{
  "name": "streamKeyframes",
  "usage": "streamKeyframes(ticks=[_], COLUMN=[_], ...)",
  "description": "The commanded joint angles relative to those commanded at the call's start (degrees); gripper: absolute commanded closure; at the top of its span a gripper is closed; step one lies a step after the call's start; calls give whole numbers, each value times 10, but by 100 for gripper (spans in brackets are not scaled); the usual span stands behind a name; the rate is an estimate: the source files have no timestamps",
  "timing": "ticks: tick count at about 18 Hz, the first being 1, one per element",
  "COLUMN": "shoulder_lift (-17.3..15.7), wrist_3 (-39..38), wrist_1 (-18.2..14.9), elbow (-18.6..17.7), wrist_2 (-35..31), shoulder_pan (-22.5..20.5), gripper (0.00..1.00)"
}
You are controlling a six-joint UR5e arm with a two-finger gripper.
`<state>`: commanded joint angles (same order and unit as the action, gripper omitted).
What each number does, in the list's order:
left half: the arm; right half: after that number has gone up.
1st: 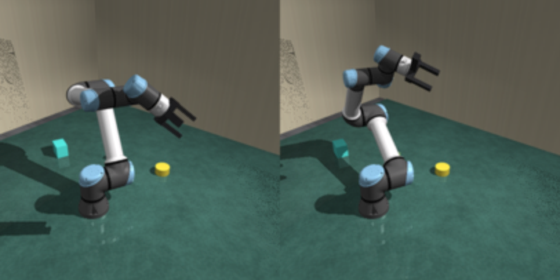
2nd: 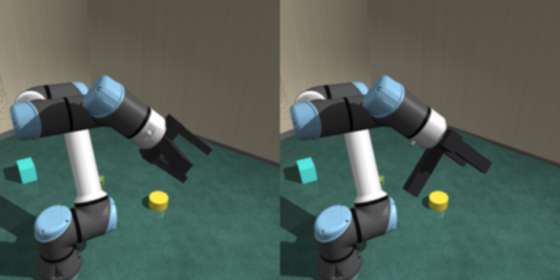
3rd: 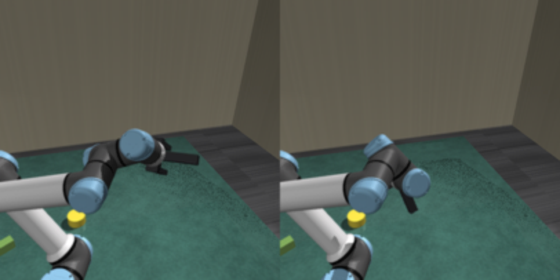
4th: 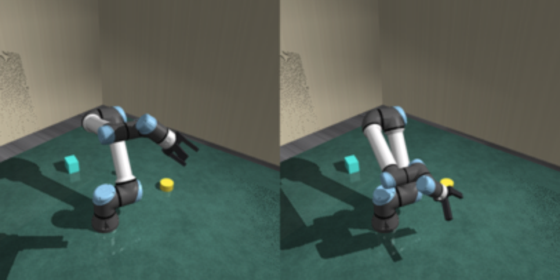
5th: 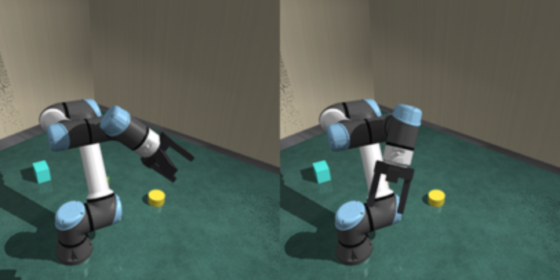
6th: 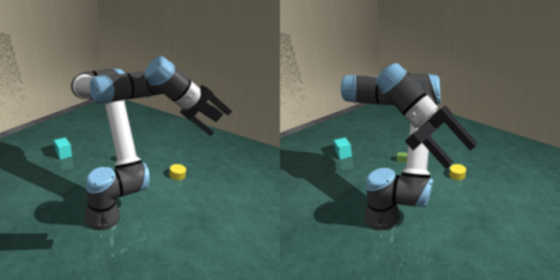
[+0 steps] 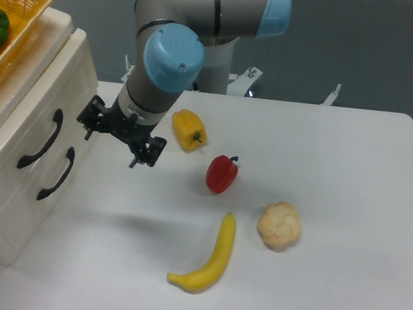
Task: Slide open the top white drawer
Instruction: 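Lower the gripper onto the black handle of the upper drawer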
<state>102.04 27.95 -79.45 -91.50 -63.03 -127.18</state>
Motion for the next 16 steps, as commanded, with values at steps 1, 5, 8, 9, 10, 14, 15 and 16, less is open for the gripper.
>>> streamKeyframes(ticks=[1,5,8,9,10,14,15,16], shoulder_lift=[1,5,10,15,20,28,29,29], wrist_3=[0,0,-7,-14,-20,-21,-22,-22], wrist_1=[0,0,1,0,0,1,1,1], elbow=[3,5,7,11,16,18,18,19], wrist_2=[11,18,21,25,26,26,26,26], shoulder_pan=[2,3,4,4,10,21,22,25], gripper=[0,0,0,0,0,0,0,0])
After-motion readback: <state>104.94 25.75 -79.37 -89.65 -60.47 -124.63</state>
